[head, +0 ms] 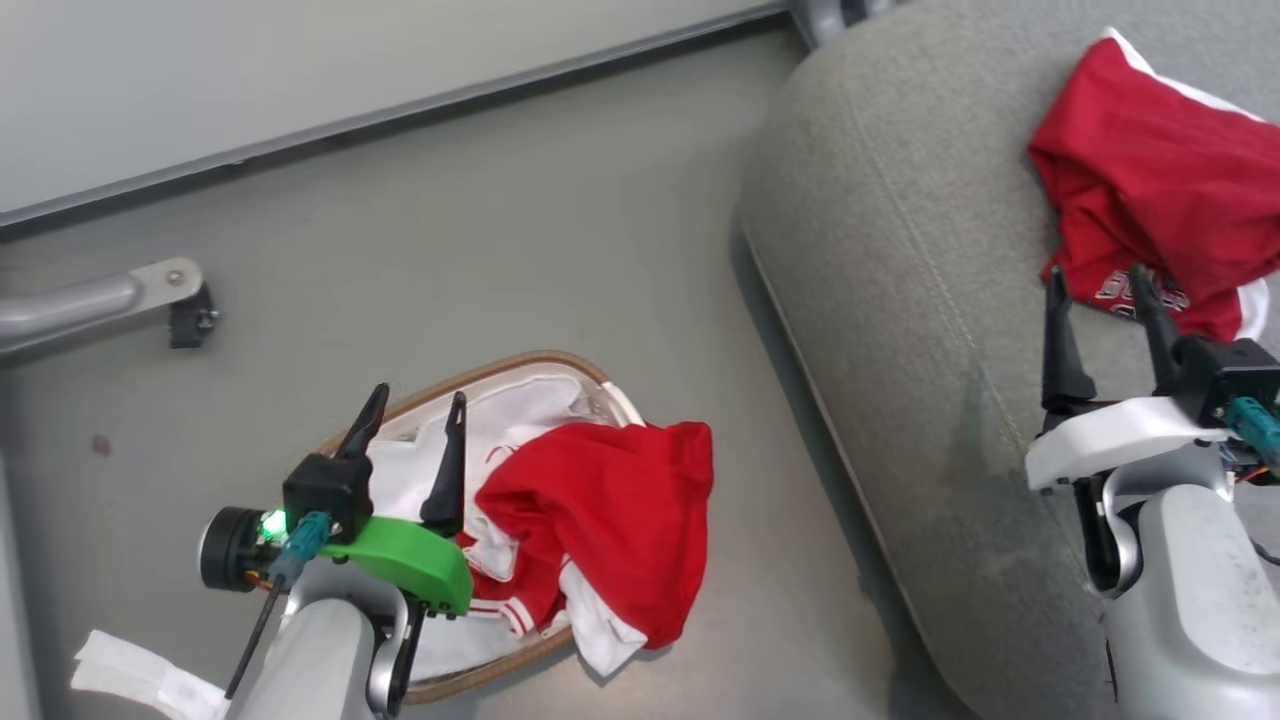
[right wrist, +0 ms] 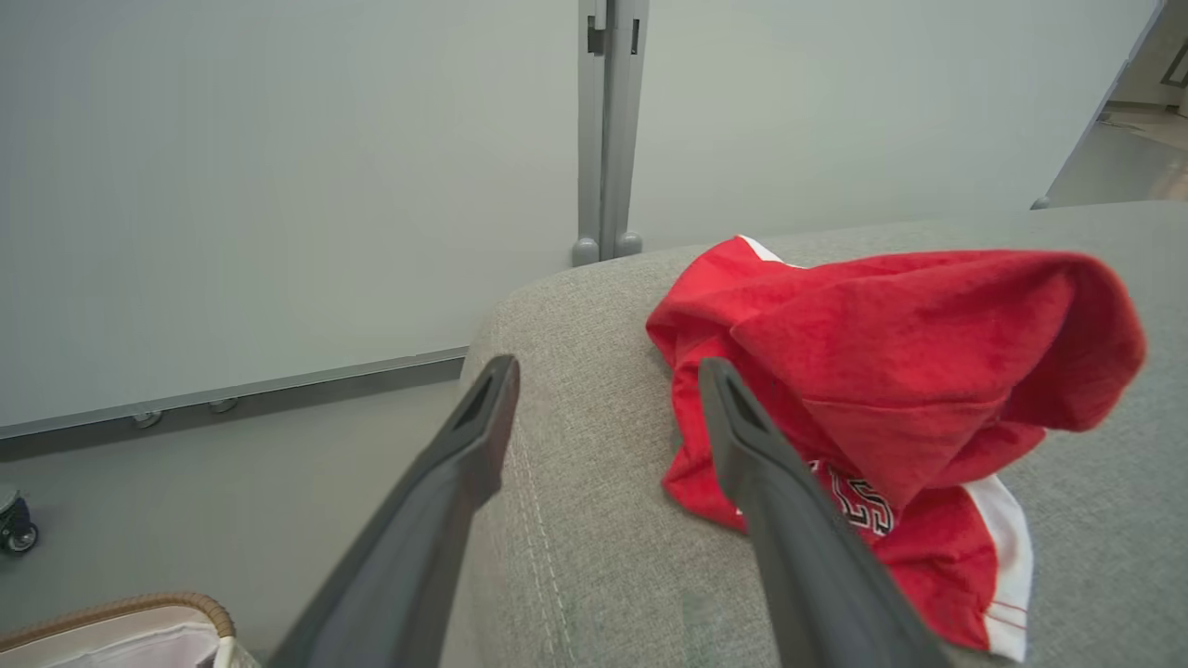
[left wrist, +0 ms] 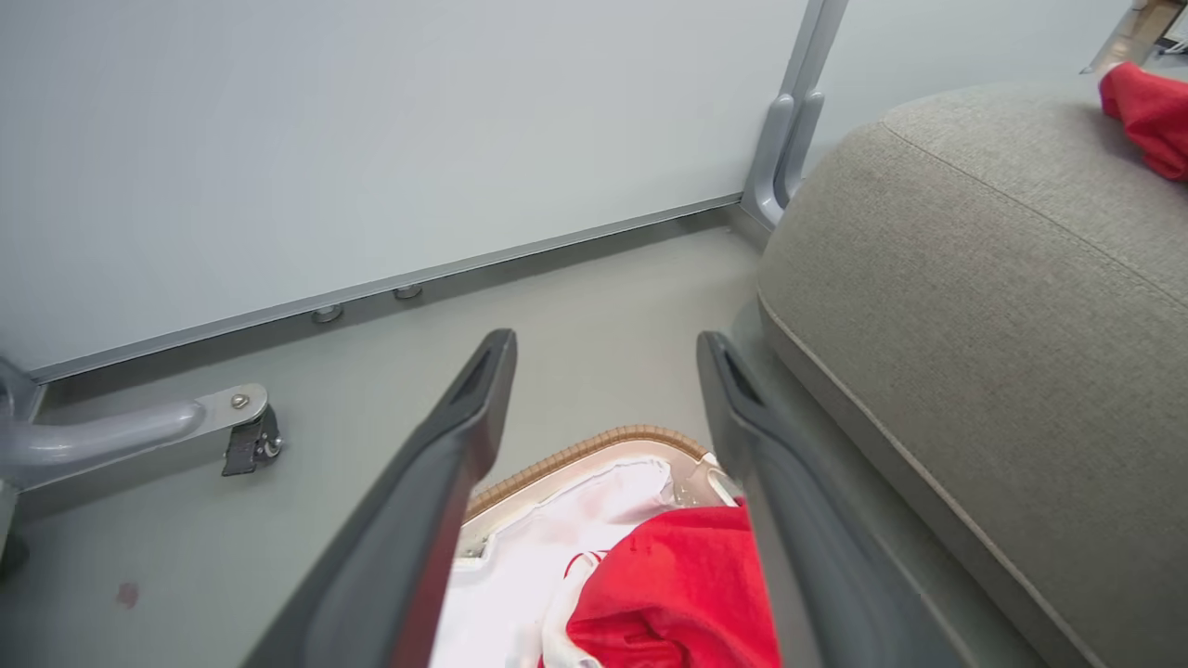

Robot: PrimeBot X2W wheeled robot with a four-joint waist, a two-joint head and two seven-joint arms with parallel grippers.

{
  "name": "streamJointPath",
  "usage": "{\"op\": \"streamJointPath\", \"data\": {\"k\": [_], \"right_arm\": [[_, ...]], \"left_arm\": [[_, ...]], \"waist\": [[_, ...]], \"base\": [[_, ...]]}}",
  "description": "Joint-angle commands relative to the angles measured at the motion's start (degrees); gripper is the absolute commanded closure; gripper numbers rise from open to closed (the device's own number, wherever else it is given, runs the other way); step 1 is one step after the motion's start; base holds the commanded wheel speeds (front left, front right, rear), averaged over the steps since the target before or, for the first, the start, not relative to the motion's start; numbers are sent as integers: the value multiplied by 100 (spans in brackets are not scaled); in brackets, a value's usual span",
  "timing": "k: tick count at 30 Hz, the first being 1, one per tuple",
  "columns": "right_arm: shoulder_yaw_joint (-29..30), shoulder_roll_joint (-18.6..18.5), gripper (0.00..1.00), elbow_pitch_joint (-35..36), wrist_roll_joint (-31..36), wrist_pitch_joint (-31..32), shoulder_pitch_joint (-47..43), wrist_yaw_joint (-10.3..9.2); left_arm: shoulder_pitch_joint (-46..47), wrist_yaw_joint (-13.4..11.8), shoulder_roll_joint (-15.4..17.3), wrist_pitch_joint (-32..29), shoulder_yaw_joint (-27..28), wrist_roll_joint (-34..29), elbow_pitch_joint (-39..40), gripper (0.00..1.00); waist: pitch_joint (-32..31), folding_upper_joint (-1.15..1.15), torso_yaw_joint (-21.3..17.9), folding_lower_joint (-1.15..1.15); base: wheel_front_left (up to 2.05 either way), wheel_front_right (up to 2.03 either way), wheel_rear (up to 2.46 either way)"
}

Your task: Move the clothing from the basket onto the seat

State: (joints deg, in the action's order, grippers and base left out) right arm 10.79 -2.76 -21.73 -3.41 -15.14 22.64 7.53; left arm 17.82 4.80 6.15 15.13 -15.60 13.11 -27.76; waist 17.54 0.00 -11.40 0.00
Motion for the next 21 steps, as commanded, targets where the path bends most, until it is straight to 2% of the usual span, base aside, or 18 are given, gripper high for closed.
{"op": "streamJointPath", "data": {"k": [1, 10, 21], "right_arm": [[-91, -28, 0, -27, -63, -2, -116, -8], [-538, -27, 0, 38, -282, -2, -222, -8], [-844, -28, 0, 242, -347, -2, -512, -8]], "left_arm": [[-137, -30, -40, 3, 118, -63, -13, 0], [-430, -103, -125, 2, 777, -278, -90, 0], [-884, -65, -258, 2, 1463, -524, 61, 0]], "waist": [[-337, 0, 456, 0], [-633, 0, 935, 0], [-1133, 0, 1152, 0]], "base": [[0, 0, 0], [0, 0, 0], [0, 0, 0]]}}
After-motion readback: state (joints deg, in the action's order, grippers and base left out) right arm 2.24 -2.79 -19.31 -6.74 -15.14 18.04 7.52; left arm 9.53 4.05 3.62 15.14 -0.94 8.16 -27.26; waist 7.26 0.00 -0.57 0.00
